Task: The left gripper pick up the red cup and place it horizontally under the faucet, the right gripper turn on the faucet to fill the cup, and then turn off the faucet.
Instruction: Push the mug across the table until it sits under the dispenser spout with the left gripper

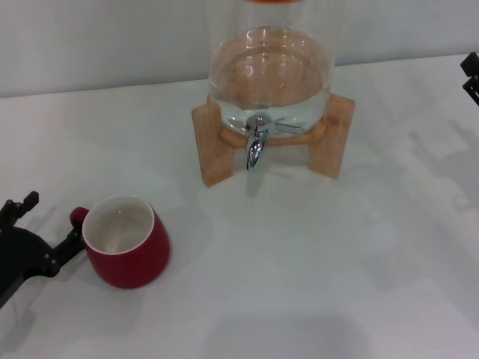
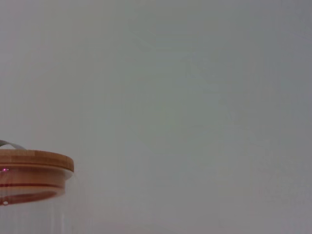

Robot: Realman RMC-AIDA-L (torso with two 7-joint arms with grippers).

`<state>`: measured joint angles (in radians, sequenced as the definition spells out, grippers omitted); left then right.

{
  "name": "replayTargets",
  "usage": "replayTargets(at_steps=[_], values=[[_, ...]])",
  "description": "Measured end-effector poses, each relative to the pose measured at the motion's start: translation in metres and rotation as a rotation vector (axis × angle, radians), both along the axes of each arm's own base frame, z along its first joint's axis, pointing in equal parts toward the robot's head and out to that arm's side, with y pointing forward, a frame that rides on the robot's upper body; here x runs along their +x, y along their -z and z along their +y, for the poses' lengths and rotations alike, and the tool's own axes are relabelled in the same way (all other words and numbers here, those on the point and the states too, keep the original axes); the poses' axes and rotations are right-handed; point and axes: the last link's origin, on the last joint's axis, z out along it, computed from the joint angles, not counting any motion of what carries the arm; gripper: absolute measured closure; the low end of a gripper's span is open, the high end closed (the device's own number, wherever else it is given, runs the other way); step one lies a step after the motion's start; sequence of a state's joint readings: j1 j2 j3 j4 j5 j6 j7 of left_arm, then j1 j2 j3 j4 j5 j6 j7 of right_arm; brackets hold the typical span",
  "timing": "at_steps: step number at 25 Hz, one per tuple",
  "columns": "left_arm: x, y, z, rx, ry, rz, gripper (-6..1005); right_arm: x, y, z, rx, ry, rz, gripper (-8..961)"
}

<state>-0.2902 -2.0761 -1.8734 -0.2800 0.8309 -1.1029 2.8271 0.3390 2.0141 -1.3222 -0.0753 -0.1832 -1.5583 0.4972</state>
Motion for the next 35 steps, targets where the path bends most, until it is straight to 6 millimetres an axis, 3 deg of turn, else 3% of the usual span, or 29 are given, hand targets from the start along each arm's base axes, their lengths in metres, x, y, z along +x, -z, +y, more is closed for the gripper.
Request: replayTargets(at_steps=[25, 28, 35], values=[[-0.0034, -0.0028, 0.0062, 0.013, -0.026, 0.029, 205, -0.0031, 0.0007, 0.0031, -0.002, -0.01, 0.003, 101], [-0.0031, -0.0025, 0.0081, 0.013, -0.03, 0.033, 419, -0.0032, 0.0007, 0.0031, -0.001, -0.01, 0.002, 102], [-0.0017, -0.0018, 0.0098, 0.011, -0.028, 0.034, 444, -0.0037, 0.0006, 0.0037, -0.001, -0.012, 0.002, 102]])
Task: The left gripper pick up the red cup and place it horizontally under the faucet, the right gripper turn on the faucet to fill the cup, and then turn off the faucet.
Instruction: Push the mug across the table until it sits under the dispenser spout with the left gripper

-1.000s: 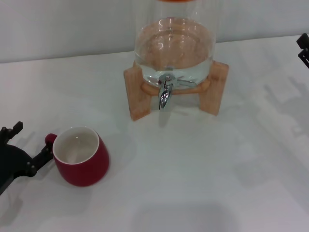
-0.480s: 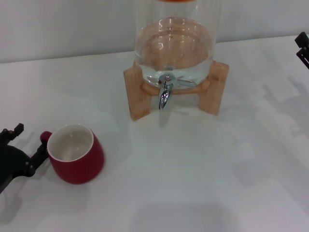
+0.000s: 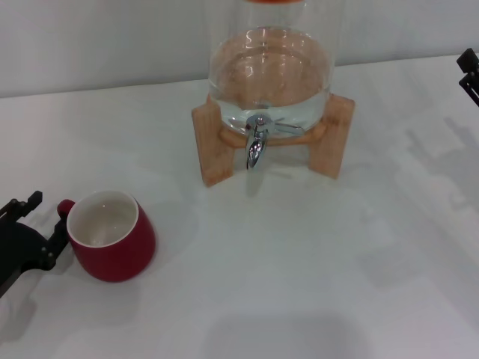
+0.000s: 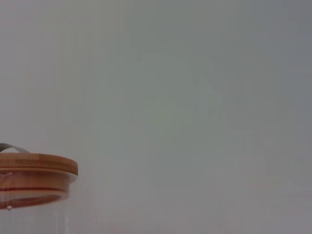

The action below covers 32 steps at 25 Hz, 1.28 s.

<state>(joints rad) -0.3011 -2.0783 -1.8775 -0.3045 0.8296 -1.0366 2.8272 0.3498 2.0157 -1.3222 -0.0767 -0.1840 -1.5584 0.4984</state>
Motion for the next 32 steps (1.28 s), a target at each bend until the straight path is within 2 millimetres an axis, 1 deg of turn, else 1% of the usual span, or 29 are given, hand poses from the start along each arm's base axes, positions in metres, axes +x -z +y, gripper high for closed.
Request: replayTargets(at_steps=[4, 28, 32], values=[[0.0002, -0.0005, 0.0008, 0.001, 0.001, 0.0, 458, -0.0002, 0.0004, 0.0, 0.0, 0.0, 0.001, 102], [0.0007, 0.0019, 0.0092, -0.014, -0.011, 0.035, 625, -0.0022, 0.0015, 0.0043, -0.001, 0.002, 0.0, 109], [0.002, 0.0033, 0.0098, -0.024, -0.002, 0.042, 736, -0.0027, 0.0015, 0.0051, -0.002, 0.0, -0.001, 109]])
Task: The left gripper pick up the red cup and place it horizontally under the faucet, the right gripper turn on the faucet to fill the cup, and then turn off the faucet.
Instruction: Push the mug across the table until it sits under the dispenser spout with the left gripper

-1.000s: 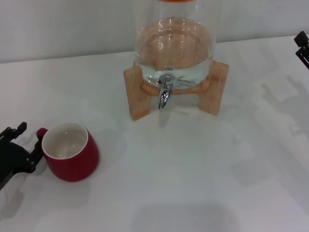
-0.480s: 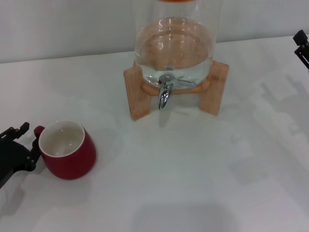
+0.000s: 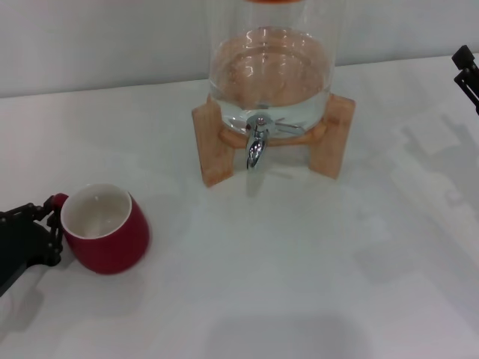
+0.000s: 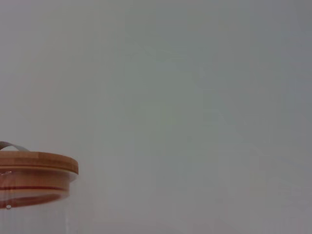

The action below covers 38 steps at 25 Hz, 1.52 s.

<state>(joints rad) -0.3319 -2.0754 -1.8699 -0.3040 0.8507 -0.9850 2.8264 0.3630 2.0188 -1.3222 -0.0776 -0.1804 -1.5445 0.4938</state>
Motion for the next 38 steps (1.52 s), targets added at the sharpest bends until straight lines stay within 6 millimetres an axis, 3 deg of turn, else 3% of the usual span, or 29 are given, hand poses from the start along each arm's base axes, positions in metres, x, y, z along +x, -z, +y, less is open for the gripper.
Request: replayTargets(at_steps=[7, 38], values=[[0.001, 0.001, 0.002, -0.003, -0.002, 0.006, 898, 0.0, 0.0, 0.001, 0.001, 0.0, 0.0, 108], [0.028, 0.011, 0.011, -0.048, 0.11, 0.005, 899, -0.001, 0.0, 0.001, -0.002, -0.004, -0.001, 108]])
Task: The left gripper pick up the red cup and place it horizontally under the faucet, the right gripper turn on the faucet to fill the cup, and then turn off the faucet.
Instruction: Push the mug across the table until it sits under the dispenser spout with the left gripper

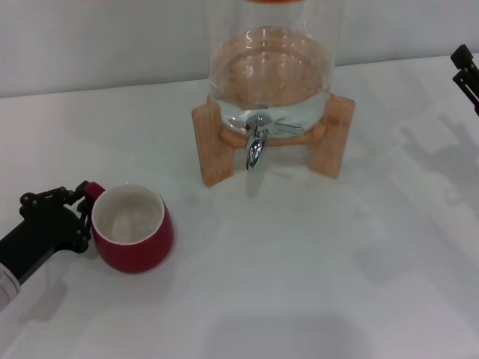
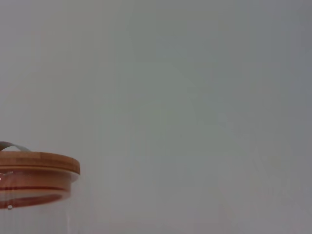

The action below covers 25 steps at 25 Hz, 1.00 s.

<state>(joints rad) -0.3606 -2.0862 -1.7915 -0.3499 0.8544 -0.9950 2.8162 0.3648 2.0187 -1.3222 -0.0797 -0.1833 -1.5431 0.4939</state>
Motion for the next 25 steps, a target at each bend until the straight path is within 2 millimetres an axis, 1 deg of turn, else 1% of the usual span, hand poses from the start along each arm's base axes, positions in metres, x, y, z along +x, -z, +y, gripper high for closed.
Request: replayTargets(at_steps=[8, 25], values=[[0.005, -0.001, 0.005, 0.002, 0.016, -0.003, 900, 0.0, 0.0, 0.0, -0.002, -0.001, -0.001, 109], [0.012, 0.003, 0.007, -0.024, 0.031, -0.014, 900, -0.001, 0.001, 0.0, -0.004, -0.002, 0.001, 108]])
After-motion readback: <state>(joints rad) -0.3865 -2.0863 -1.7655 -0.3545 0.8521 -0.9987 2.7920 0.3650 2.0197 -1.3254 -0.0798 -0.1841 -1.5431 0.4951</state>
